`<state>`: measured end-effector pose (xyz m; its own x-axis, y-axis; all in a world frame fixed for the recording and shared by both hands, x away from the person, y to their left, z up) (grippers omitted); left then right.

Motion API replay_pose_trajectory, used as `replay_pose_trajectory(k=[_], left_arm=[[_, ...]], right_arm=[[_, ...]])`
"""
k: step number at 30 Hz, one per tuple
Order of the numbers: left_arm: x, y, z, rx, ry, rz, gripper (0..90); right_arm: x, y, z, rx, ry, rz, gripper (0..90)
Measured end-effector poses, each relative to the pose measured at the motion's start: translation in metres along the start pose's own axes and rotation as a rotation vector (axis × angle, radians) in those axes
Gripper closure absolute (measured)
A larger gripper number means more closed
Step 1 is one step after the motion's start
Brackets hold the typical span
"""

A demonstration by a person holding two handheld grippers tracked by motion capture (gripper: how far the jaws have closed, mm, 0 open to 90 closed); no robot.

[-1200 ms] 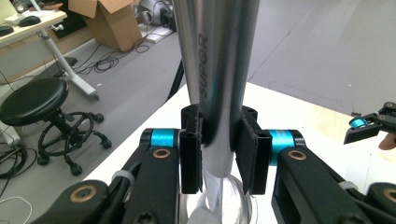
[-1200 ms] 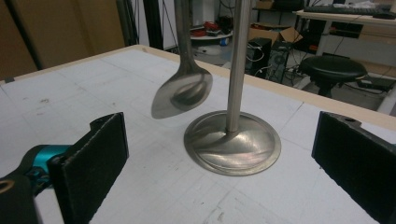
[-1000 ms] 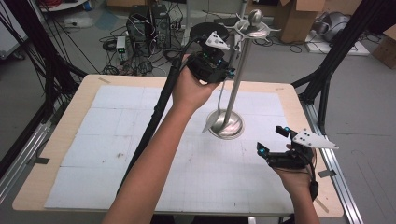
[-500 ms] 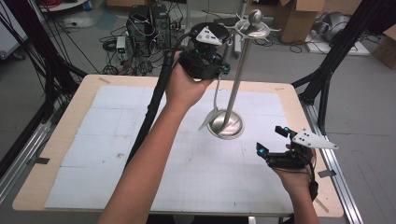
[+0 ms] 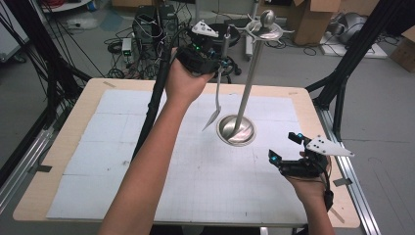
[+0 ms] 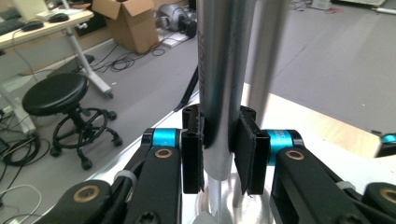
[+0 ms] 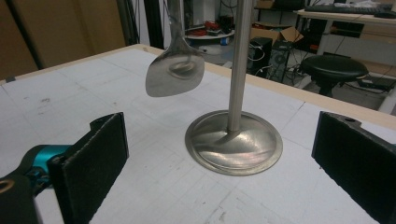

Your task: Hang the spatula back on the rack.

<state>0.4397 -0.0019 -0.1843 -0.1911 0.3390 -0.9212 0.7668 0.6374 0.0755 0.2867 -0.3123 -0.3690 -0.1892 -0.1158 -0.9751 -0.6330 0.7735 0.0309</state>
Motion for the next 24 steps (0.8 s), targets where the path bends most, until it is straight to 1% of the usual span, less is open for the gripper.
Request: replay_pose_trajectory(k=[4, 6, 9, 11, 12, 16, 20, 22, 24], left_arm=[[-0.003, 0.008, 0.006, -0.027, 0.016, -0.008, 74.0], [-0.006, 0.01, 0.008, -0.041, 0.028, -0.001, 74.0], [-0.01, 0.009, 0.011, -0.048, 0.033, 0.013, 74.1], [-0.011, 0.008, 0.015, -0.045, 0.039, 0.014, 74.0], [-0.011, 0.007, 0.016, -0.045, 0.049, 0.019, 74.0], [-0.011, 0.002, 0.021, -0.05, 0.059, 0.035, 74.1], [-0.012, 0.002, 0.022, -0.046, 0.057, 0.03, 74.1], [-0.013, 0.001, 0.021, -0.051, 0.053, 0.034, 74.1], [-0.014, 0.001, 0.02, -0.054, 0.061, 0.042, 74.2]], right_arm=[[0.0, -0.001, -0.002, 0.002, -0.005, 0.011, 2.5], [0.0, -0.002, -0.002, 0.002, -0.006, 0.007, 2.5], [0.001, -0.002, -0.002, 0.003, -0.004, 0.01, 2.5], [0.0, -0.002, -0.003, 0.002, -0.006, 0.011, 2.5], [0.0, -0.002, -0.003, 0.004, -0.006, 0.013, 2.5], [0.0, -0.002, -0.004, 0.002, -0.01, 0.008, 2.5], [0.0, -0.001, -0.005, 0.003, -0.01, 0.009, 2.5], [0.0, -0.002, -0.005, 0.004, -0.008, 0.009, 2.5], [0.0, -0.002, -0.005, 0.002, -0.009, 0.009, 2.5]])
Point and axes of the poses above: each handheld gripper's, and its own axes: z roughly forward along the jaws, x roughly out of its underside, y roughly to its left, the point moved 2 cm from there along z, roughly forward along the jaws, and after that the axes turned 2 degrees about -y, right-handed, at the moved point
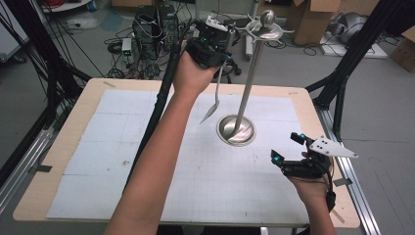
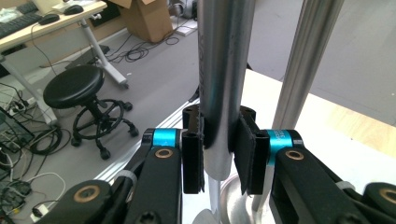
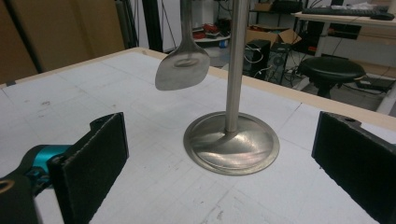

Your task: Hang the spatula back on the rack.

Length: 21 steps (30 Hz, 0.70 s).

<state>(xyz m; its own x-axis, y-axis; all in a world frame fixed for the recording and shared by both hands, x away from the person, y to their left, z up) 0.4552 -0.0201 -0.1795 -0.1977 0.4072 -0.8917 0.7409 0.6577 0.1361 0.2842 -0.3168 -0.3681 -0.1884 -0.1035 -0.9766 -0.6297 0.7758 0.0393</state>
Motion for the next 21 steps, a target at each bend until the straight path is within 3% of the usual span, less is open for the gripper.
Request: replay_pose_trajectory(k=[16, 21], left_arm=[[0.001, -0.011, 0.009, -0.024, 0.033, 0.026, 74.2], [0.002, -0.012, 0.011, -0.025, 0.022, 0.022, 73.8]], right_arm=[[0.001, 0.003, 0.005, -0.009, 0.01, -0.006, 2.5], [0.002, 0.002, 0.004, -0.007, 0.009, -0.004, 2.5]])
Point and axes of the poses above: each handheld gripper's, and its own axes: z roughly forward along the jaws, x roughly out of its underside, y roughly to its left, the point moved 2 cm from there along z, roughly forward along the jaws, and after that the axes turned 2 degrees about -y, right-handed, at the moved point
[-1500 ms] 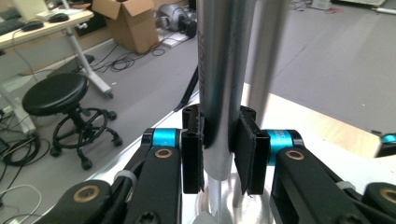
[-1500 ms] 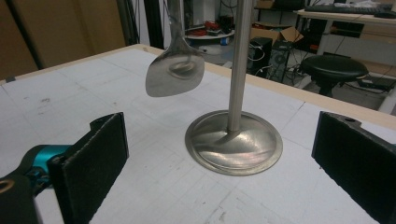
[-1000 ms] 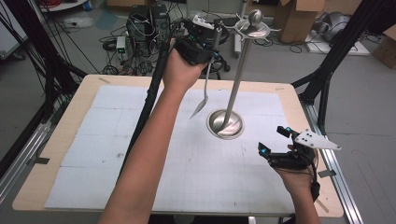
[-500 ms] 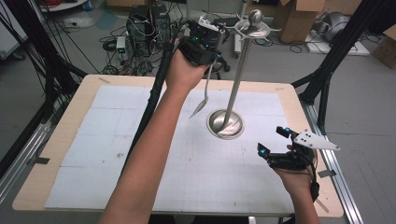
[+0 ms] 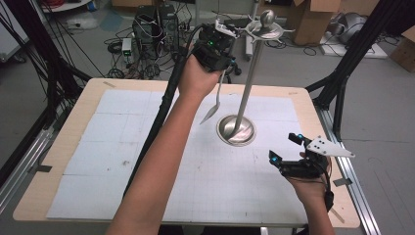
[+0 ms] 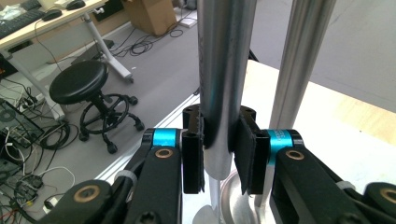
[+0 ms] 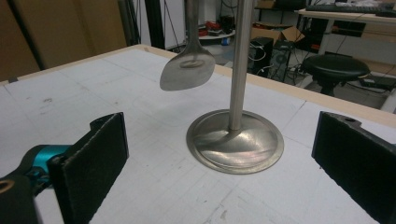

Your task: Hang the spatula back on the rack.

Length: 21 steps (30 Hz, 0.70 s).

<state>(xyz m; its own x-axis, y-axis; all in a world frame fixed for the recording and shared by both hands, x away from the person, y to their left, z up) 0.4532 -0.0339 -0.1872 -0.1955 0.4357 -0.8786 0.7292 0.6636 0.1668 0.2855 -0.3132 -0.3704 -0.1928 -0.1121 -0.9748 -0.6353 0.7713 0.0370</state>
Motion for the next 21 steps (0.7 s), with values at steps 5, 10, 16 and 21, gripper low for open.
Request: replay_pose_trajectory(k=[5, 10, 16, 21], left_arm=[[0.003, 0.0, 0.001, -0.024, -0.007, 0.004, 66.0], [0.006, -0.002, 0.0, -0.005, -0.001, 0.018, 56.5], [0.012, 0.002, -0.012, 0.017, -0.021, -0.003, 49.6], [0.019, 0.004, -0.027, 0.045, -0.049, -0.014, 46.7]], right_arm=[[0.0, 0.001, 0.0, -0.001, -0.001, -0.001, 2.5], [0.0, 0.002, 0.001, -0.005, 0.004, -0.002, 2.5], [0.0, 0.002, 0.001, -0.003, 0.003, -0.006, 2.5], [-0.001, 0.004, 0.003, -0.008, 0.008, -0.011, 2.5]])
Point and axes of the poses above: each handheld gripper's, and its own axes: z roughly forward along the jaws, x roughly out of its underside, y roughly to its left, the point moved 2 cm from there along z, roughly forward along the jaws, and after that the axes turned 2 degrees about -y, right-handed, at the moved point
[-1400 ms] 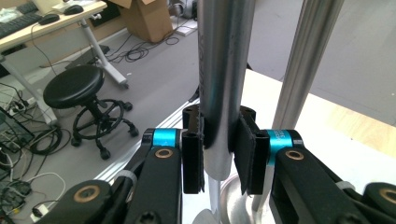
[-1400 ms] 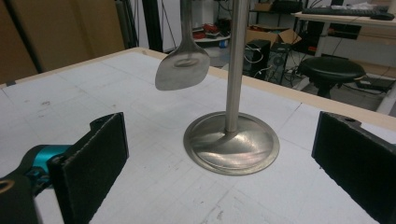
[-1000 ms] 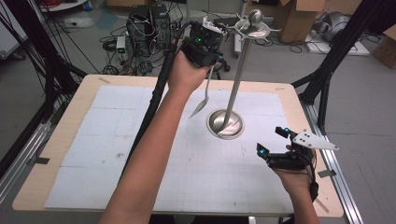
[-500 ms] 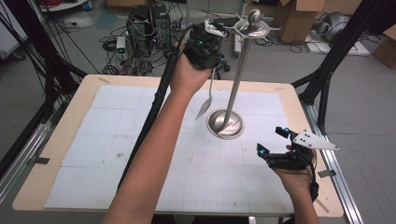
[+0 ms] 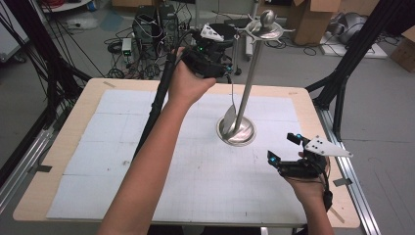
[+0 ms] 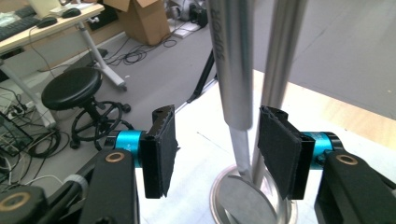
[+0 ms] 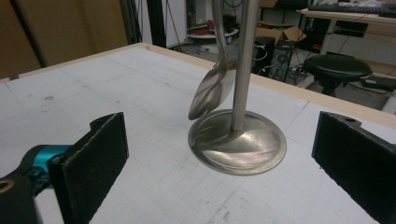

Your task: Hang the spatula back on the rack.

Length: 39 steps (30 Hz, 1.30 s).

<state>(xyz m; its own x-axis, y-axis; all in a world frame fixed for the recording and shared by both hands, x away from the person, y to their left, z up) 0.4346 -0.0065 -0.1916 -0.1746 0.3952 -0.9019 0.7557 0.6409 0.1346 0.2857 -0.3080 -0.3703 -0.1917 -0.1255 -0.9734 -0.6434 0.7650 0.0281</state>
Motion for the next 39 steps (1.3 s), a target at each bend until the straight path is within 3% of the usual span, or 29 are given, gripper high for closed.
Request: replay_pose_trajectory(k=[6, 11, 21, 28, 39], left_arm=[[0.008, 0.005, -0.023, 0.05, -0.046, -0.025, 45.4], [0.02, 0.008, -0.045, 0.075, -0.113, -0.042, 36.3], [0.059, 0.014, -0.081, 0.148, -0.228, -0.044, 30.7], [0.089, 0.018, -0.095, 0.213, -0.27, -0.061, 22.4], [0.126, 0.016, -0.111, 0.276, -0.279, -0.071, 15.0]], right_arm=[[-0.001, 0.002, 0.003, -0.004, 0.004, -0.004, 2.5], [-0.001, 0.004, 0.006, -0.007, 0.011, -0.009, 2.5], [-0.002, 0.006, 0.009, -0.011, 0.013, -0.012, 2.5], [-0.001, 0.006, 0.009, -0.013, 0.018, -0.019, 2.5], [-0.001, 0.006, 0.01, -0.014, 0.024, -0.012, 2.5]])
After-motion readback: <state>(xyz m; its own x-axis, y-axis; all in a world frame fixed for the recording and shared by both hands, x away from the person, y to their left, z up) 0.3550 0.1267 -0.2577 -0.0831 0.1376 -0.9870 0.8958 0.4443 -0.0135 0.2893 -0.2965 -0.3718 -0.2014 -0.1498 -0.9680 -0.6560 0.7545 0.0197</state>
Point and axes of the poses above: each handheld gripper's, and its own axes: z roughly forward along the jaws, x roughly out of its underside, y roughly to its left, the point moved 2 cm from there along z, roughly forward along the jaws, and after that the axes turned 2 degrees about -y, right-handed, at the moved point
